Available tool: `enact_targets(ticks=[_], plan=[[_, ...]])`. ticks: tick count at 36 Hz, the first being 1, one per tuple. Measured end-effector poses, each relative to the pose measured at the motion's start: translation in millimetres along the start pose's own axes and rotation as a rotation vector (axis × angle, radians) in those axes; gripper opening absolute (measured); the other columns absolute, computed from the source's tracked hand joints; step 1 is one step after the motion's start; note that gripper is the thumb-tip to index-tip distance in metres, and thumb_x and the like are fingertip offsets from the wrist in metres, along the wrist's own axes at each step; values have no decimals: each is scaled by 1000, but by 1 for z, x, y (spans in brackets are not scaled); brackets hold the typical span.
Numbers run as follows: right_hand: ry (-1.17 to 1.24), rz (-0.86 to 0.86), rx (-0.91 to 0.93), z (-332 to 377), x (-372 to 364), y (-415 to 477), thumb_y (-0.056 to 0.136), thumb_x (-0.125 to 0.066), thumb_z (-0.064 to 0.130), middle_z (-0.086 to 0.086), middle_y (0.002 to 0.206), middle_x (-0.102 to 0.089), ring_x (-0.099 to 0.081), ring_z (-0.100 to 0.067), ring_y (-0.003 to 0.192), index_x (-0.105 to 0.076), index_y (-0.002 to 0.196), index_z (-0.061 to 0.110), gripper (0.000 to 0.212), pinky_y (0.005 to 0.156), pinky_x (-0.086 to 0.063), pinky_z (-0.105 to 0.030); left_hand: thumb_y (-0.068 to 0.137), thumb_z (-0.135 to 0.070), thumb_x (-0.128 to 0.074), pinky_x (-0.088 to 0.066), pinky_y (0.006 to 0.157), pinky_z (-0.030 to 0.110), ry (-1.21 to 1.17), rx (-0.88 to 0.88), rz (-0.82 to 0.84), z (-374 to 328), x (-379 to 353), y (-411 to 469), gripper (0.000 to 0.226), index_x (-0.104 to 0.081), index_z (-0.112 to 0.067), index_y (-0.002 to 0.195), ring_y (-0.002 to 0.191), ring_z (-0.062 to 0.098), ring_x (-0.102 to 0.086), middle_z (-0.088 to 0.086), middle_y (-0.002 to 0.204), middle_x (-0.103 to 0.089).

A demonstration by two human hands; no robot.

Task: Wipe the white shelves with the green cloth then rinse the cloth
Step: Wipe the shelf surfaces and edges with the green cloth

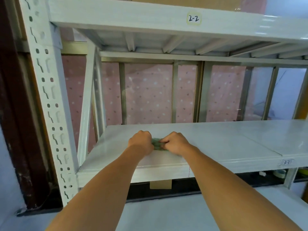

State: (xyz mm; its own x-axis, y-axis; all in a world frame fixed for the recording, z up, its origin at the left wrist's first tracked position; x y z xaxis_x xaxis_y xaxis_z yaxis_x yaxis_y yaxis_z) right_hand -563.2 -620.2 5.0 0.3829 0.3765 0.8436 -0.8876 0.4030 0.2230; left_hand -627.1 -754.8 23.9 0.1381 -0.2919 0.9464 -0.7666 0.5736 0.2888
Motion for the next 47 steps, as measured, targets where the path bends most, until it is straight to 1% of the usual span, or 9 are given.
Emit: enact_targets(ticks=[6,12,16,20,24,30,37,41,47], plan=[[1,-7,-15,-3,-2,25,91,-68,27,0,109,-74,-63,-20,94,-75,115,29,26,78,-48,-24,90,-18,-56,-48,78,34,3,10,2,5,-6,25,22,-61,-11,111,101,29,-59,10,109,-57],[5,15,-3,-11,-6,62,90,-68,26,1,113,-74,-64,-20,97,-75,115,29,26,85,-50,-25,89,-16,-56,-46,74,32,-3,15,4,9,-15,57,21,-60,-11,109,99,28,-60,10,110,-58],[13,30,12,-17,-9,90,90,-68,26,3,114,-74,-64,-18,98,-76,114,29,25,83,-48,-22,89,-17,-56,-49,81,35,-8,31,-6,10,-22,80,22,-60,-10,109,104,30,-60,11,113,-59],[39,47,24,-22,-11,118,88,-70,21,2,111,-75,-67,-20,102,-77,112,25,25,92,-52,-27,88,-19,-56,-49,85,36,-21,65,-6,12,-27,105,28,-60,-11,115,109,31,-58,12,119,-58],[33,53,53,-30,-15,147,89,-70,23,-1,106,-76,-67,-21,97,-78,111,23,23,87,-51,-24,89,-18,-57,-48,87,36,-6,93,-8,12,-34,133,29,-59,-11,117,110,31,-59,12,120,-58],[0,53,87,-39,-20,192,90,-67,22,-3,109,-75,-67,-22,97,-76,114,23,26,88,-51,-22,89,-17,-56,-51,87,38,-4,138,-9,17,-49,173,26,-60,-10,114,107,31,-60,12,116,-60],[-20,49,122,-40,-35,230,91,-62,19,-3,110,-73,-61,-20,89,-77,114,24,27,73,-38,-18,90,-20,-59,-50,84,36,-14,190,-4,30,-54,209,24,-62,-10,111,106,33,-61,13,116,-59],[-30,49,134,-39,-41,242,91,-61,24,-4,104,-74,-65,-24,89,-78,109,26,25,79,-51,-25,90,-20,-58,-51,83,36,14,194,-13,33,-56,224,23,-62,-10,110,103,32,-62,13,113,-60],[-44,53,133,-36,-47,257,89,-61,26,-5,100,-73,-67,-27,87,-79,105,29,25,82,-56,-30,90,-21,-58,-54,83,40,40,192,-28,37,-57,230,21,-62,-9,106,100,33,-62,14,111,-61]])
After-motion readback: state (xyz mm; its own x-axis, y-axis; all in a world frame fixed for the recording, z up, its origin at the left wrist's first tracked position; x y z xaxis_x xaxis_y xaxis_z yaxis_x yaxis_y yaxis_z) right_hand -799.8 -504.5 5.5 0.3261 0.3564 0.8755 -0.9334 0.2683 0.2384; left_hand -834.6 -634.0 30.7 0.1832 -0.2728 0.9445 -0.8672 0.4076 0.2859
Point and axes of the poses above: each hand's wrist, its own y-axis towards the middle knuckle, its own x-axis out of the back of the hand, z = x × y, the point moved 4 cm from there along y, towards the middle knuckle
